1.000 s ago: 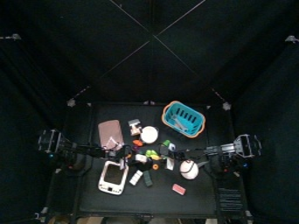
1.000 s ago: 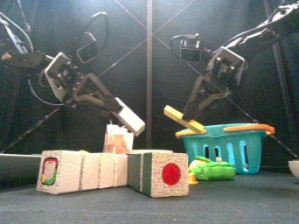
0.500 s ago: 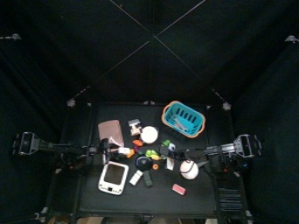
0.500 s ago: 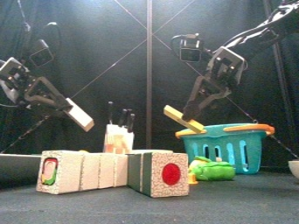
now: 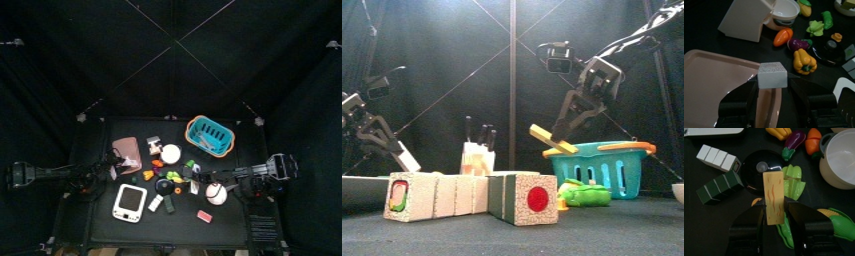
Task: Place rice on plate
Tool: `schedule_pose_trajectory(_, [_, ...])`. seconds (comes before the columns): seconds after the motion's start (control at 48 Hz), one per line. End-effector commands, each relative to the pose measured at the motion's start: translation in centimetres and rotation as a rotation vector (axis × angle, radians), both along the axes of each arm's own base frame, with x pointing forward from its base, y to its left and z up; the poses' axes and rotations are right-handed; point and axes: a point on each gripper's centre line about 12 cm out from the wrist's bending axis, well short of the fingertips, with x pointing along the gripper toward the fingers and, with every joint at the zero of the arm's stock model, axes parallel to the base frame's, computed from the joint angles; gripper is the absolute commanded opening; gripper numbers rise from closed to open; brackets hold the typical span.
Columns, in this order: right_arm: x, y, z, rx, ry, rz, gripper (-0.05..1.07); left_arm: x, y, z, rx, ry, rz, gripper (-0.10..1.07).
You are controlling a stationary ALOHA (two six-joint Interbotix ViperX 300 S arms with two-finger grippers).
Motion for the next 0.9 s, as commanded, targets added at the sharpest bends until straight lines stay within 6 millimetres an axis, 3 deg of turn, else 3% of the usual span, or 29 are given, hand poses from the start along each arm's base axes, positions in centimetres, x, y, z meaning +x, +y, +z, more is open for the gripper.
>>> schedule_pose_trajectory(0.0, [0.45,-0.14,1.03,-0.003,-0.034,0.001,0.5,0.32,0.8,0.7,-0.005,-0.022,0.044,0.43])
schedule_pose_trajectory(0.229, [0.59,-0.2,1.08,-0.004,-0.036,0.0,0.5,0.19,1.09,0.55,-0.026,0.0,0.067,0.46])
schedule_pose_trajectory(0.625, [0.65,-0.31,1.23,-0.007,-0.04,-0.001,0.5,0.13,1.14,0.46,-0.044,0.004,0.079,0.72])
schedule_pose_trajectory(0.875, [0.65,-0.31,1.23,-0.007,-0.04,-0.001,0.5,0.12,1.09,0.41,-0.051,0.006,0.081,0.76])
